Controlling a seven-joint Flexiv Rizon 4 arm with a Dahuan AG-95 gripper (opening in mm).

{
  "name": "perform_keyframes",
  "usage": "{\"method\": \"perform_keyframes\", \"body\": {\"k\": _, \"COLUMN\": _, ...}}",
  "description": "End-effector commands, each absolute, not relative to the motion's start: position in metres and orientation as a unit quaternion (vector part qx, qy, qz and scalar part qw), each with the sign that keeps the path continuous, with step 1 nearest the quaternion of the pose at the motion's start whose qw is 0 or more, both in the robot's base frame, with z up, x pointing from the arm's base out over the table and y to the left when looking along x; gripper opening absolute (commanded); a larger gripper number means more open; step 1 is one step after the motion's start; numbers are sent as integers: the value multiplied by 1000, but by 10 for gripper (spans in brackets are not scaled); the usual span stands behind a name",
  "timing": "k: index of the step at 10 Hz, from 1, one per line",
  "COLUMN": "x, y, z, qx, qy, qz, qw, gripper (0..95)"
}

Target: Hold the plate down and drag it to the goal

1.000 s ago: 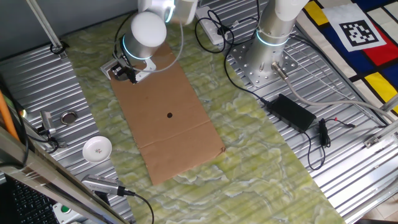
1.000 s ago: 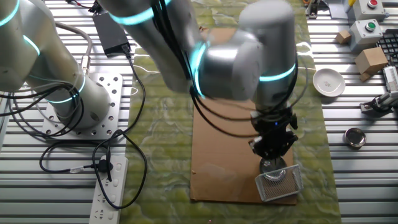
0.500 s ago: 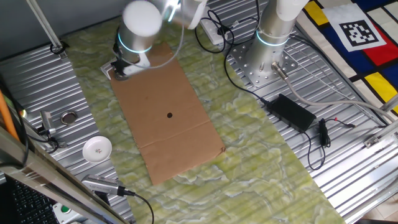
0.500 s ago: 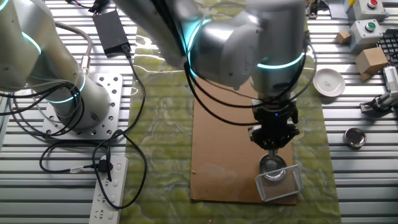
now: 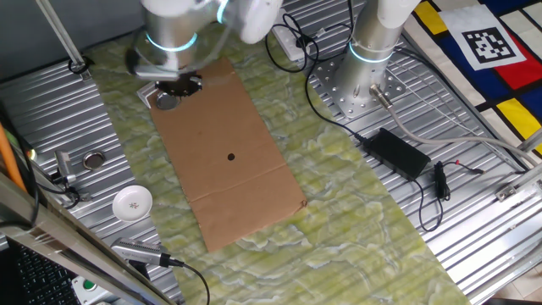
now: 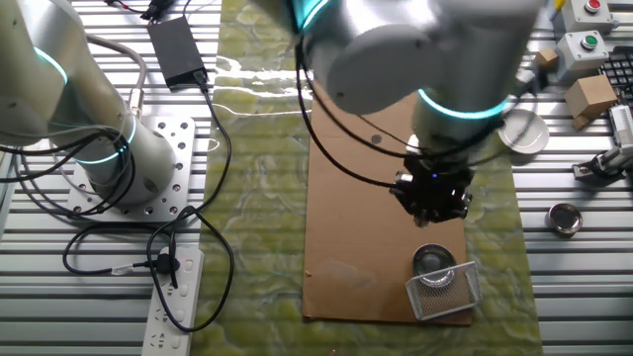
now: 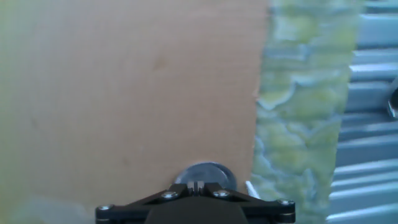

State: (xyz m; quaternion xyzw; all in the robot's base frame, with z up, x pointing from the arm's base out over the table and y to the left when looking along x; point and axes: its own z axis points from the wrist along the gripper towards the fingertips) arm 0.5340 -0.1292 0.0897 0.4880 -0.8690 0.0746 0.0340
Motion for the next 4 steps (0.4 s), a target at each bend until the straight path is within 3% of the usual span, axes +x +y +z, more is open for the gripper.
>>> {"method": "perform_keyframes", "body": {"k": 1, "x": 511, "y": -98, "z": 109, "qx": 106, "qy": -990, "qz": -90, "qw": 19, "gripper": 0}}
{"method": "perform_keyframes", "body": {"k": 4, "x": 511, "y": -98, "z": 109, "qx": 115, "qy": -989, "qz": -86, "qw": 15, "gripper": 0}}
